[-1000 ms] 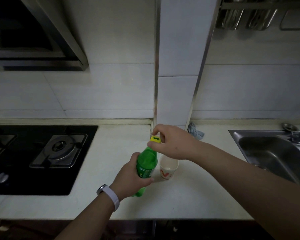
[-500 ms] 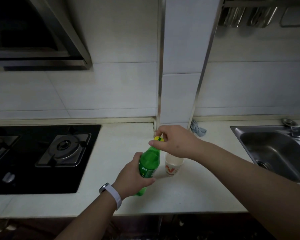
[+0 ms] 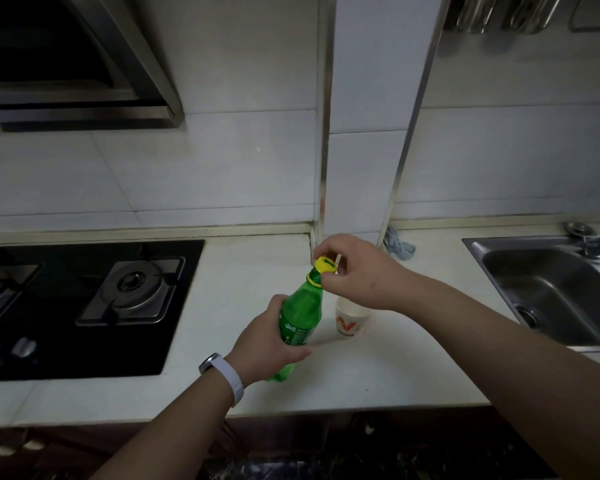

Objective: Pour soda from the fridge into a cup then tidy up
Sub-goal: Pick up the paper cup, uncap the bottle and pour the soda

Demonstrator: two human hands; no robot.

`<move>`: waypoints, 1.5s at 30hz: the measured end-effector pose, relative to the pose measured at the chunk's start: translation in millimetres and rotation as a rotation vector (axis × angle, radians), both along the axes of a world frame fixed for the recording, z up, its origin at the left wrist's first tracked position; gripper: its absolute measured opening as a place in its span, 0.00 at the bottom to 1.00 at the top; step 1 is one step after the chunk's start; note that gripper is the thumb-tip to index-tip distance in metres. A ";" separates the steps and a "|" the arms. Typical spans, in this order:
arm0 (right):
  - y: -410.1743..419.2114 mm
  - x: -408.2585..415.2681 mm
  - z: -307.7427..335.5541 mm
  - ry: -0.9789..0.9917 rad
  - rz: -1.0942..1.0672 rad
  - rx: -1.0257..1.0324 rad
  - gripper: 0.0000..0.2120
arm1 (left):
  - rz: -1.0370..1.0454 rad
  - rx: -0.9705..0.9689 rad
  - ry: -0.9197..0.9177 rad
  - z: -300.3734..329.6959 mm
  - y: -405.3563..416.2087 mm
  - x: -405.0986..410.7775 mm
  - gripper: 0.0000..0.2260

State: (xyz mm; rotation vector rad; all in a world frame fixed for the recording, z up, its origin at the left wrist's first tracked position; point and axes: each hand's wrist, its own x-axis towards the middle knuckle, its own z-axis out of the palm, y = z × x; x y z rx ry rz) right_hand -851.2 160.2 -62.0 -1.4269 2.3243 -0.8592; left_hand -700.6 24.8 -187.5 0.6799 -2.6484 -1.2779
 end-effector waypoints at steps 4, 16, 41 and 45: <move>11.8 -12.1 -1.4 -0.038 -0.039 -0.044 0.10 | 0.041 0.039 0.006 -1.9 5.6 -5.8 0.33; 47.5 -72.7 -50.5 -0.209 -0.208 -0.055 0.08 | 0.108 0.051 -0.081 -18.2 15.5 -25.9 0.31; 74.7 -106.6 -130.1 -0.353 -0.326 0.035 0.10 | 0.033 -0.005 -0.345 -64.2 16.6 -58.5 0.28; 78.4 -109.8 -137.9 -0.377 -0.350 0.040 0.10 | 0.017 -0.012 -0.375 -70.1 15.2 -62.7 0.28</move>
